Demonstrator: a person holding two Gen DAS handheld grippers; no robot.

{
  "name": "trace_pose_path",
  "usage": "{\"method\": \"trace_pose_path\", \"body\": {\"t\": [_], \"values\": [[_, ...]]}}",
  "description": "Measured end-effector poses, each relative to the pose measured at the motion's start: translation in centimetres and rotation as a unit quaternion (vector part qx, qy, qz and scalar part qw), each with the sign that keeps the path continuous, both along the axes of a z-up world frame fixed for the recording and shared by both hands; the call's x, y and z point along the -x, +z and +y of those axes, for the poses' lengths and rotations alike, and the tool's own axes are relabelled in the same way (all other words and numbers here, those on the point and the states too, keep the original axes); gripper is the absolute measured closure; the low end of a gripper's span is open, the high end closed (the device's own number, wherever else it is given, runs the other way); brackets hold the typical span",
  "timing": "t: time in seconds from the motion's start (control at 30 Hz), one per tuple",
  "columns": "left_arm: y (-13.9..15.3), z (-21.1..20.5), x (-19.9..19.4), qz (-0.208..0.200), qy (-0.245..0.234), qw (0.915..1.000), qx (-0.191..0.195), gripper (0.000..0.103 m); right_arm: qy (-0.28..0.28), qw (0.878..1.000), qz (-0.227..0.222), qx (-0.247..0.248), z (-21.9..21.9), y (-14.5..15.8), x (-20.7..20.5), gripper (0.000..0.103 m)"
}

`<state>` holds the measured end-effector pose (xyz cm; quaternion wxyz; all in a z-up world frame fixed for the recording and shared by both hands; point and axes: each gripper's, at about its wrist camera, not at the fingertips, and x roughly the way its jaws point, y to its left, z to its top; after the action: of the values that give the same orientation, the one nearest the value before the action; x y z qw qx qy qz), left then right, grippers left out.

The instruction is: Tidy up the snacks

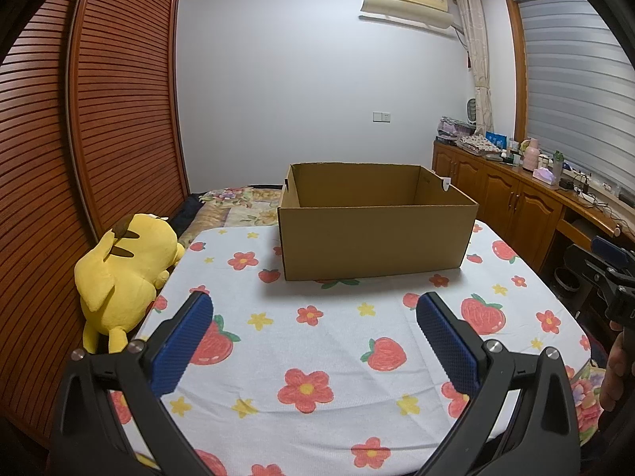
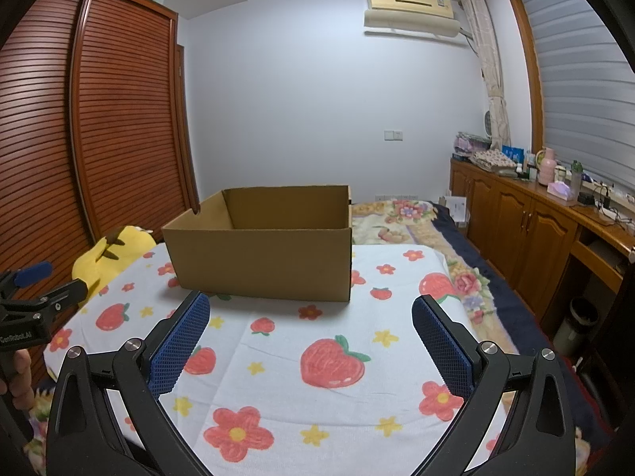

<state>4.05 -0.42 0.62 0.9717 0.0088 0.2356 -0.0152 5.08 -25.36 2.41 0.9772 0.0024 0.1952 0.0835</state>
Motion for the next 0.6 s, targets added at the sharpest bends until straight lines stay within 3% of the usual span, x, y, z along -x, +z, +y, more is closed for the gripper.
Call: {"method": "trace_pose_path", "body": {"t": [0.6], "values": [[0.19, -0.22, 0.04, -0.001, 0.000, 1.0000, 0.000, 0.000, 0.000, 1.000, 0.000, 0.000, -0.04, -0.04, 0.07, 0.000]]}}
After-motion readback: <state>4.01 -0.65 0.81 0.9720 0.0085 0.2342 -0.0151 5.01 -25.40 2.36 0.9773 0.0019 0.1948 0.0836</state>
